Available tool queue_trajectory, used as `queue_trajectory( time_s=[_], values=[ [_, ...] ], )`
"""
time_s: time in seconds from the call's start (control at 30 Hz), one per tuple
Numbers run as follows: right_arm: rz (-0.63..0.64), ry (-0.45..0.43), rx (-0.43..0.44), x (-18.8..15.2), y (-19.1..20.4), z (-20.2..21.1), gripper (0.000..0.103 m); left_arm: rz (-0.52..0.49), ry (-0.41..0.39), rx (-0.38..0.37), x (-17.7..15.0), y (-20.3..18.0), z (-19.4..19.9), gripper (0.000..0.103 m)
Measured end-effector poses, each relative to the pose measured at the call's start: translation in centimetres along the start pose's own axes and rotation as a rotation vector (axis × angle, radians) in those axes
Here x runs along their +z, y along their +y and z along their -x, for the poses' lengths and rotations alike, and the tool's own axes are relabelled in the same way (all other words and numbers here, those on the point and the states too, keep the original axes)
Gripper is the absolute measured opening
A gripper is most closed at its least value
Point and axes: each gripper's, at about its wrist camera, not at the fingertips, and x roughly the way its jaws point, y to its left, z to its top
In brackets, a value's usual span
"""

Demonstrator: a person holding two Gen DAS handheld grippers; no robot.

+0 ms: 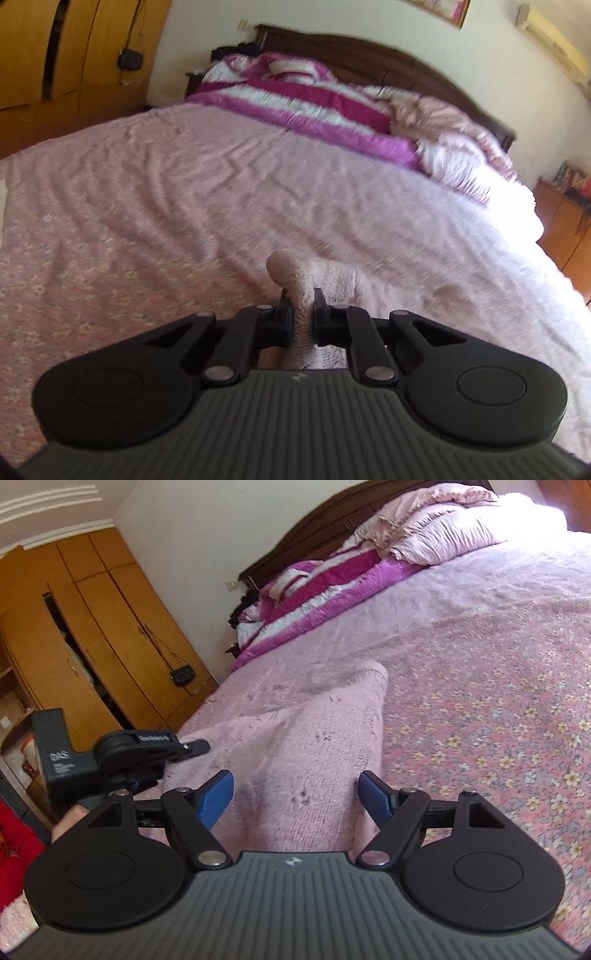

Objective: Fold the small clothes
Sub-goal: 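Fold the grasped side over the body with the left gripper and release, then close both grippers on the end of the folded cardigan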

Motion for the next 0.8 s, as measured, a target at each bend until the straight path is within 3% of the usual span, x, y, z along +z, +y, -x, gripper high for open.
queue_trajectory(
  time_s=[0.1, 0.33, 0.43, 0.57, 0.63, 0.8],
  values=[
    [0.001, 0.008, 0.005, -0.2, 0.2, 0.1, 0.082, -0.007, 0.101, 0.002, -0.3, 0.8, -2.1, 0.012],
    [-0.015, 0.027, -0.004, -0.2, -0.1, 0.5, 0.082, -0.048, 0.161, -0.064, 0.4, 0.9, -0.4, 0.015],
    [-0.014, 0.029, 0.001, -0.4, -0.1, 0.9, 0.082, -0.046, 0.197, -0.104, 0.1, 0.8, 1.3, 0.029],
    [-0.011, 0.029, 0.001, -0.7, 0.3, 1.4, 0.082, -0.044, 0.248, -0.153, -0.8, 0.5, 3.7, 0.061],
    [-0.006, 0.030, 0.000, -0.8, 0.6, 1.7, 0.082, -0.064, 0.269, -0.157, -1.4, 0.2, 4.5, 0.068],
    [0.009, 0.035, 0.002, -1.2, 1.2, 2.3, 0.082, -0.162, 0.309, -0.101, -3.2, -0.1, 4.9, 0.073]
  ],
)
